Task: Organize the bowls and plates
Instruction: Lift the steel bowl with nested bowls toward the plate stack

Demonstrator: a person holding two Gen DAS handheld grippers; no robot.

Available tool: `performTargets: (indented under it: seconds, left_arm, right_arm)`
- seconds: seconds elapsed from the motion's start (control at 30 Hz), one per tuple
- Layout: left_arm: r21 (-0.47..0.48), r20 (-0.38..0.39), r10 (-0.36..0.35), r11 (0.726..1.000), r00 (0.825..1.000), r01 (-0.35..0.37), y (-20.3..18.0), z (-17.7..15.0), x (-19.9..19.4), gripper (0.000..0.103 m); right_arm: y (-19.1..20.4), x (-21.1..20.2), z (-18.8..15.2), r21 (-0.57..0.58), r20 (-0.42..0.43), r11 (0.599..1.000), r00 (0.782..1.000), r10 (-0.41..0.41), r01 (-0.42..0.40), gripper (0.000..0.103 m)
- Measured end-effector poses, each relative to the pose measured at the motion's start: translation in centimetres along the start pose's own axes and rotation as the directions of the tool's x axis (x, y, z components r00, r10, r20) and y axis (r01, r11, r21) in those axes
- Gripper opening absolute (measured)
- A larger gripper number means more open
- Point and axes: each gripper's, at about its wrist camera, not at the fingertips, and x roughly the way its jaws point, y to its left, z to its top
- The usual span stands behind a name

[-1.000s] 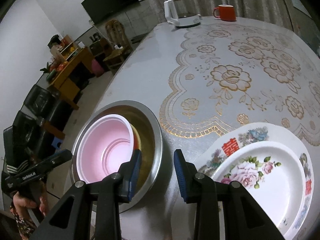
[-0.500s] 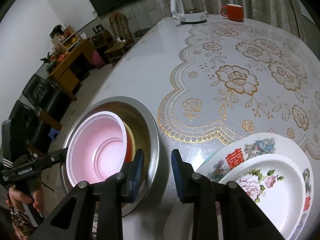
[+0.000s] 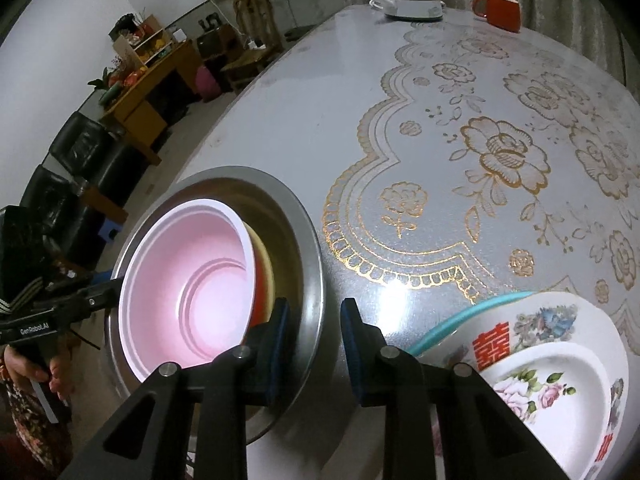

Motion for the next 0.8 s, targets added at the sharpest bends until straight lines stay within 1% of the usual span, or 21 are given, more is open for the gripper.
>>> performTargets:
  seconds: [0.07,0.17,0.27,0.3,0.37,0.43,0.47,0.5,0.53,0.57,0.6,0.67,0.73,0.8]
  left_arm:
    - [0.028,-0.01,-0.012,1.0,1.0,0.013,-0.4,0.1,0.0,0.034]
    - [0.084,-0.007,-0.005,0.996,1.0,0.005,-0.9,0.1,-0.1,0.033]
    - [0.088,-0.008,-0.031,0.996,0.999,0.032,-0.5,0.1,-0.1,0.032]
    - [0.084,-0.005,-0.045,0.995,0.999,0.046,-0.3,0.1,-0.1,0.032]
    - [0.055,-0.001,-0.082,0.995,0.997,0.082,0.2,0.0,-0.1,0.032]
    - [-0.004,0.001,-0.134,0.991,0.991,0.134,1.2,-0.2,0.0,0.034]
    - [-0.039,0.003,-0.146,0.988,0.989,0.146,1.7,-0.3,0.1,0.042]
    - [-0.052,0.004,-0.143,0.988,0.99,0.143,1.9,-0.3,0.1,0.056]
    - [-0.057,0.0,-0.137,0.989,0.991,0.137,2.1,-0.5,0.2,0.061]
    - [-0.062,-0.005,-0.146,0.987,0.989,0.145,2.3,-0.7,0.4,0.065]
    - [-0.068,-0.006,-0.171,0.983,0.985,0.17,2.4,-0.9,0.4,0.064]
    - [-0.046,-0.008,-0.175,0.984,0.985,0.174,1.9,-1.0,0.4,0.063]
    - [-0.062,-0.001,-0.188,0.98,0.982,0.187,1.8,-1.0,0.3,0.056]
    - [-0.072,0.019,-0.222,0.972,0.975,0.223,1.6,-1.1,0.1,0.037]
  right_arm:
    - [-0.1,0.1,0.1,-0.004,-0.009,1.0,1.0,0.017,-0.017,0.025]
    - [-0.4,0.3,0.4,0.002,-0.018,0.999,0.999,0.046,-0.046,0.02]
    - [-0.7,0.5,0.6,0.009,-0.019,0.997,0.997,0.081,-0.081,0.015]
    - [-0.7,0.6,0.6,0.011,-0.015,0.996,0.996,0.089,-0.088,0.013]
    - [-0.6,0.6,0.6,0.008,-0.004,0.995,0.995,0.098,-0.098,0.011]
    - [-0.6,0.6,0.5,0.014,0.001,0.995,0.995,0.102,-0.102,0.011]
    - [-0.7,0.6,0.5,0.025,0.002,0.994,0.994,0.11,-0.11,0.011]
    - [-0.8,0.6,0.4,0.036,0.005,0.992,0.993,0.118,-0.118,0.011]
    - [-0.9,0.6,0.4,0.043,0.007,0.991,0.992,0.123,-0.123,0.011]
    - [-0.9,0.6,0.3,0.051,0.011,0.99,0.992,0.128,-0.129,0.011]
    - [-1.0,0.6,0.2,0.057,0.015,0.99,0.991,0.131,-0.132,0.011]
    - [-1.0,0.6,0.0,0.064,0.014,0.989,0.991,0.136,-0.136,0.011]
    - [-0.6,0.5,-0.1,0.05,0.021,0.992,0.994,0.111,-0.112,0.011]
    - [-0.6,0.5,-0.1,0.059,0.023,0.991,0.993,0.115,-0.116,0.011]
